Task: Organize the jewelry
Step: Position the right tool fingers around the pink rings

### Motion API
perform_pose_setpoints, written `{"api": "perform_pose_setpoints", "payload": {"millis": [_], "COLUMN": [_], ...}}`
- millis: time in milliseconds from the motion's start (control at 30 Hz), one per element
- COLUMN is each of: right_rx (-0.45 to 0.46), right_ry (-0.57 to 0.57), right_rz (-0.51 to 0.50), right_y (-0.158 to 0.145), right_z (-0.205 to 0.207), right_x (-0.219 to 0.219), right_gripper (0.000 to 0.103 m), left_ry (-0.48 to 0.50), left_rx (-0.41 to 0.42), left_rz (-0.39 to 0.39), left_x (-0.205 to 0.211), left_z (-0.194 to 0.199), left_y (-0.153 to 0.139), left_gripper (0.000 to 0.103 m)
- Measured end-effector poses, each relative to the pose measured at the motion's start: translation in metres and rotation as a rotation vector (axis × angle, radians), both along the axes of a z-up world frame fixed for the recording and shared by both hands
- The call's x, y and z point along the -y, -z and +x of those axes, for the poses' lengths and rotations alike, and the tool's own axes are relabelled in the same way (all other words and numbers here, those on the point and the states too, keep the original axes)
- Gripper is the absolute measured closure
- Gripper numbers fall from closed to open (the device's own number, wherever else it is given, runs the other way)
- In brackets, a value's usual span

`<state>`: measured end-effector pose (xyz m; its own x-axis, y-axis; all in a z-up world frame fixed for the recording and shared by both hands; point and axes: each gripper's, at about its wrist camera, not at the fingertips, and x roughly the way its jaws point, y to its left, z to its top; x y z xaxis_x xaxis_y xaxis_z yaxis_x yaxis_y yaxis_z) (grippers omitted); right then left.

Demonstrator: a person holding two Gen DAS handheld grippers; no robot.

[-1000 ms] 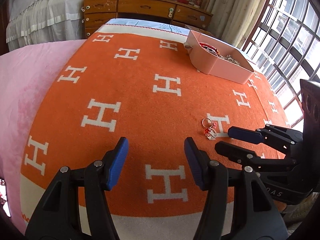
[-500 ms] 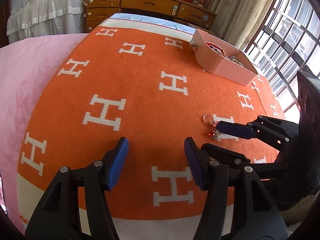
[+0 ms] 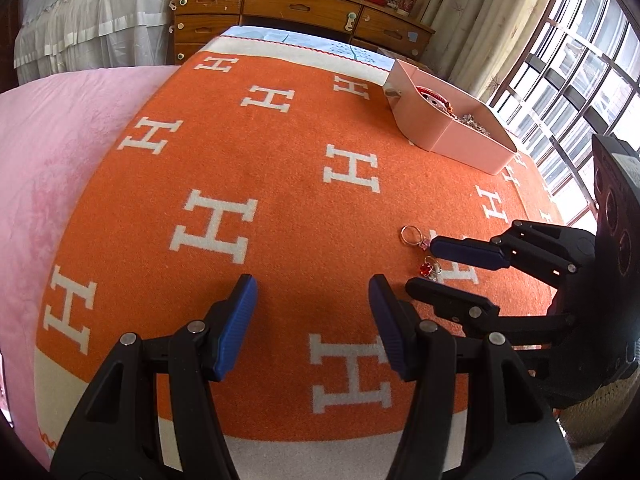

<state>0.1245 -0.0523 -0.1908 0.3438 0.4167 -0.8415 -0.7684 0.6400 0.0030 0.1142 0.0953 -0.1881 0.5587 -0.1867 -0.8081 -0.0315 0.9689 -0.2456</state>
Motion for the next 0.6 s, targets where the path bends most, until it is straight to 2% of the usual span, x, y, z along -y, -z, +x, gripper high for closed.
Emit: {"api": "perform_pose_setpoints", "payload": {"millis": [167, 367, 600], "right_rx": [0.004, 0.012, 0.038], "right_ry": [0.019, 0.073, 0.176], "right_rz": [0.003, 0.012, 0.069], "right_y": [-0.001, -0.003, -0.018], "right_z": [0.000, 0.000, -0.003], "right_x": [0.004, 0.013, 0.040], "right_gripper": [0.081, 0.083, 0.083], "left_ry": [0.000, 0.013, 0.149], "left_rx": [-0.004, -0.007, 0.001], "left_rz": [0.007, 0.031, 0.075], "left_x": [0.000, 0.005, 0.035], "left_z": [0.001, 0.003, 0.014], "left_y": [0.000, -0.004, -0.014], "left_gripper": [0.048, 0.048, 0.048]}}
